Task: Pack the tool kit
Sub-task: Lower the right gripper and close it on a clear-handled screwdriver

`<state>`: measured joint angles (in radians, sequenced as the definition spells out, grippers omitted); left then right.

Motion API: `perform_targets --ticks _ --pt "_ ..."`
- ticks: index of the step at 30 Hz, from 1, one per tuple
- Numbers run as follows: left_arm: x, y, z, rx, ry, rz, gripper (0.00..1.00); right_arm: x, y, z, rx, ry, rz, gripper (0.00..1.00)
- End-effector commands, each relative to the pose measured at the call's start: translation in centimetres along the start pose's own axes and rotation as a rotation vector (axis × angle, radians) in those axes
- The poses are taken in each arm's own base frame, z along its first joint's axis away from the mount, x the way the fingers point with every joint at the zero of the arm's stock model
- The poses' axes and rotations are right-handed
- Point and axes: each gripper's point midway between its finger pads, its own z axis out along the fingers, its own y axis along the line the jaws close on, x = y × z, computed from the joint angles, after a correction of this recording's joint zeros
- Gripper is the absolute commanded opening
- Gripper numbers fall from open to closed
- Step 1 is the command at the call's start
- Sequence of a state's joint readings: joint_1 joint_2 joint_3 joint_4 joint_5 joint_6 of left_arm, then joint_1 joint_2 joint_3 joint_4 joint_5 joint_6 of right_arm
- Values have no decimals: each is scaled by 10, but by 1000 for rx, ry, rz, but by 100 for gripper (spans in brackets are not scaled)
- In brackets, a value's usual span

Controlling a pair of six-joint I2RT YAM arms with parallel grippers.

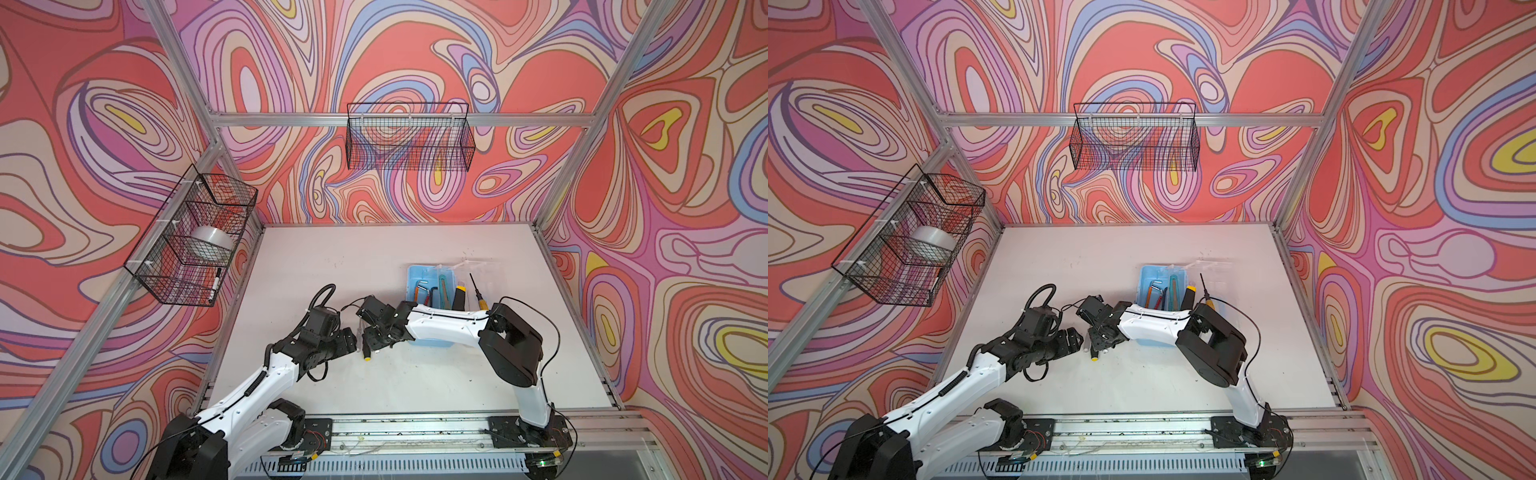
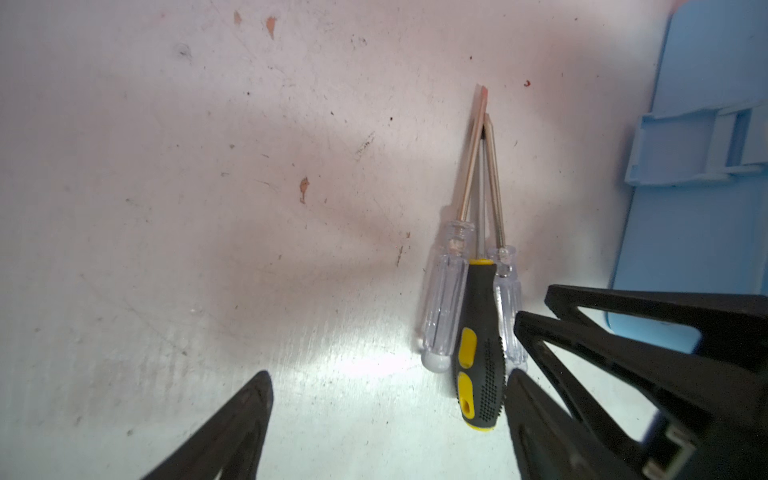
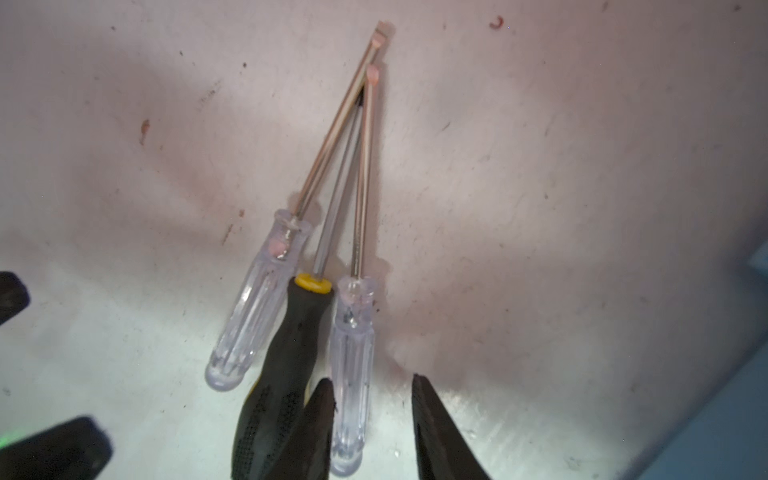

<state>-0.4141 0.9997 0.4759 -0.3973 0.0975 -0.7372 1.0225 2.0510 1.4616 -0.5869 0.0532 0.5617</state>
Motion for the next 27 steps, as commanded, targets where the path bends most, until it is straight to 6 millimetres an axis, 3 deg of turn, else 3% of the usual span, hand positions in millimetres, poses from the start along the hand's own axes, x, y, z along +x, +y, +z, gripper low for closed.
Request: perform_targets --ticks 1,13,27 --pt "-5 -3 -1 11 -8 -11 88 -6 7 3 -9 -10 -10 31" --pt "-8 -3 -1 19 -17 -16 88 -3 9 12 -10 12 -17 30" --pt "-9 -5 2 29 -19 -21 87 7 -10 18 87 34 -20 25"
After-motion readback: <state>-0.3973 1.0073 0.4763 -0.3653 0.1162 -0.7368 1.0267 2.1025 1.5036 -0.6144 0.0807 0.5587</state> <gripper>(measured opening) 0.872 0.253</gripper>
